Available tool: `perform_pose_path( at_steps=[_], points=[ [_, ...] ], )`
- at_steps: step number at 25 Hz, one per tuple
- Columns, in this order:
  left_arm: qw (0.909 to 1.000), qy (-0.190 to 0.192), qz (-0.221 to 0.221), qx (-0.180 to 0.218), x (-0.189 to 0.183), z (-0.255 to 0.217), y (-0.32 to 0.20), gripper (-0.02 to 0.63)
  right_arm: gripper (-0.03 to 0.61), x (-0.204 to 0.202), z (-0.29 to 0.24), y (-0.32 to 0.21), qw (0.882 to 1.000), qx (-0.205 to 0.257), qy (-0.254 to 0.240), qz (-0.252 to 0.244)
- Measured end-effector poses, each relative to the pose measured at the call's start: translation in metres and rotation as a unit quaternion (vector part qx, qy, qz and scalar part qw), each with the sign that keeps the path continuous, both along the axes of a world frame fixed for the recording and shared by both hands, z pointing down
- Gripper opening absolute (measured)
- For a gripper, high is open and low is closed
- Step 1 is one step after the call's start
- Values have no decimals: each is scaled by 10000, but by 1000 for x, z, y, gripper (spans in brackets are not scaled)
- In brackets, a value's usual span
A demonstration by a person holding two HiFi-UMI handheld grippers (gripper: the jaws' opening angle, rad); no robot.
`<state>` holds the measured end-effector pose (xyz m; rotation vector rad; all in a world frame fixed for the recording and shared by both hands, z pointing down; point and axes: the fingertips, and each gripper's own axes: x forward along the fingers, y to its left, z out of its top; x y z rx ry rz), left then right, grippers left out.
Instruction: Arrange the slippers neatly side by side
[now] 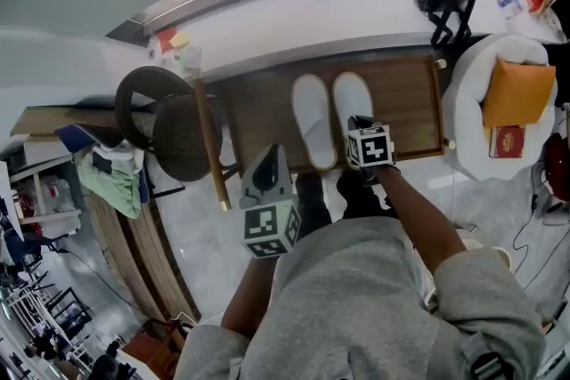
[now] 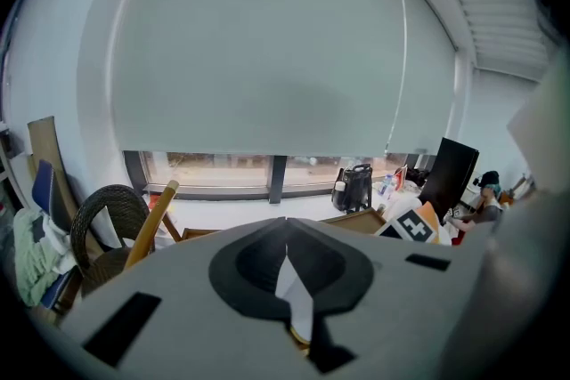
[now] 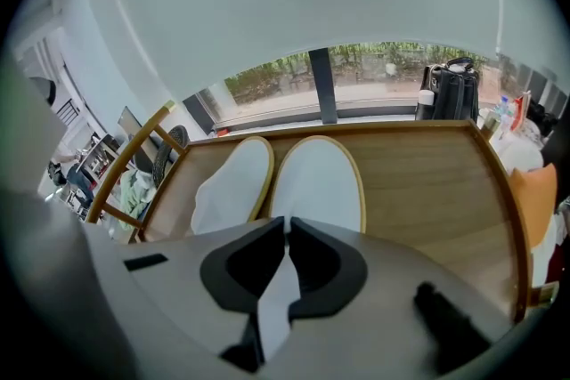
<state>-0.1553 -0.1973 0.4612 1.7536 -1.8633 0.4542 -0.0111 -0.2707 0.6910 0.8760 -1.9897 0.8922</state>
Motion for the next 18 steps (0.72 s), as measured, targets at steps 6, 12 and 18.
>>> perform_pose_path(
  at_steps=[6, 12, 18],
  points=[
    [10000, -7, -51, 3, 0, -2, -1, 15, 34, -7, 1, -8, 10000, 40, -5, -69],
    [10000, 1, -41, 0, 2, -1, -2, 15, 35, -9, 2, -12, 9998, 122, -27, -155],
    [10000, 8, 13, 34, 0, -1, -6, 15, 75, -15, -7, -9, 9984, 199, -279, -450]
  ],
)
